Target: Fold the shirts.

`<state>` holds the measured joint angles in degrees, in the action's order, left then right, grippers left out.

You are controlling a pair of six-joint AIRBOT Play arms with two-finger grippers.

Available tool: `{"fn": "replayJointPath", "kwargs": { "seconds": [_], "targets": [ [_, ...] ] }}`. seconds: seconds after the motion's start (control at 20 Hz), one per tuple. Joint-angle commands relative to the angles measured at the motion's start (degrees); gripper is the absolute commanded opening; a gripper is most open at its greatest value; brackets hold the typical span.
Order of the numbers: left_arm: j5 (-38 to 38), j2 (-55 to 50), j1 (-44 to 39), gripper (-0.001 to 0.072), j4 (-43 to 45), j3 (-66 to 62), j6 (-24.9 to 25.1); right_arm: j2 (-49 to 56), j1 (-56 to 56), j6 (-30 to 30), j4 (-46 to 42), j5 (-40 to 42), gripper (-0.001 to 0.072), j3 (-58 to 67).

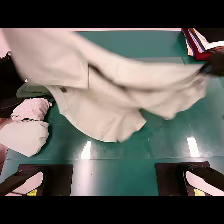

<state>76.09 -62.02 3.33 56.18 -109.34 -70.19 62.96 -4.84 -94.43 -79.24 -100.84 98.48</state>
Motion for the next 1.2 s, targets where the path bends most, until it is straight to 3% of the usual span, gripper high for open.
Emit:
{"fn": "replayJointPath", "kwargs": {
  "seconds": [0.0, 0.1, 0.15, 0.2, 0.25, 0.5, 0.65, 0.9, 1.05, 1.15],
  "targets": [
    [12.13, -9.16, -0.02, 0.0027, -2.16, 7.65, -0.28, 6.36, -6.88, 0.17, 0.15, 1.97, 0.0020, -16.83],
    [11.76, -13.27, -0.02, 0.0027, -2.21, 13.70, -0.28, 10.34, -7.67, 1.68, 0.22, 7.80, 0.0042, -23.41],
    [11.10, -15.06, -0.02, 0.0027, -2.19, 16.74, -0.24, 12.48, -7.43, 2.40, 0.04, 10.03, 0.0299, -24.94],
    [9.86, -16.50, -0.02, 0.0027, -2.19, 19.54, -0.15, 14.38, -6.69, 3.10, 0.07, 11.52, 0.0499, -25.31],
    [8.63, -17.55, -0.02, 0.0027, -2.16, 21.66, 0.31, 15.98, -5.79, 3.28, 0.07, 12.00, 0.0514, -24.52],
    [6.32, -19.58, -0.02, 0.0027, -2.21, 24.22, 0.42, 17.79, -6.32, 9.99, -2.60, 14.38, 0.0514, -17.99],
    [6.40, -19.58, -0.02, 0.0027, -2.19, 24.22, 0.44, 20.06, -6.99, 10.16, -9.09, 17.35, 0.0514, -17.99],
    [6.40, -19.58, -0.02, 0.0027, -2.19, 24.24, 0.44, 25.86, -7.39, 11.65, -7.26, 16.70, 0.0510, -17.97],
    [6.40, -19.58, -0.02, 0.0028, -2.21, 24.22, 0.46, 26.14, -9.03, 13.38, -7.50, 15.19, 0.0426, -17.99],
    [6.43, -19.56, -0.02, 0.0027, -2.21, 24.22, 0.72, 26.10, -9.01, 14.25, -7.32, 13.75, 0.0145, -17.99]
  ]
}}
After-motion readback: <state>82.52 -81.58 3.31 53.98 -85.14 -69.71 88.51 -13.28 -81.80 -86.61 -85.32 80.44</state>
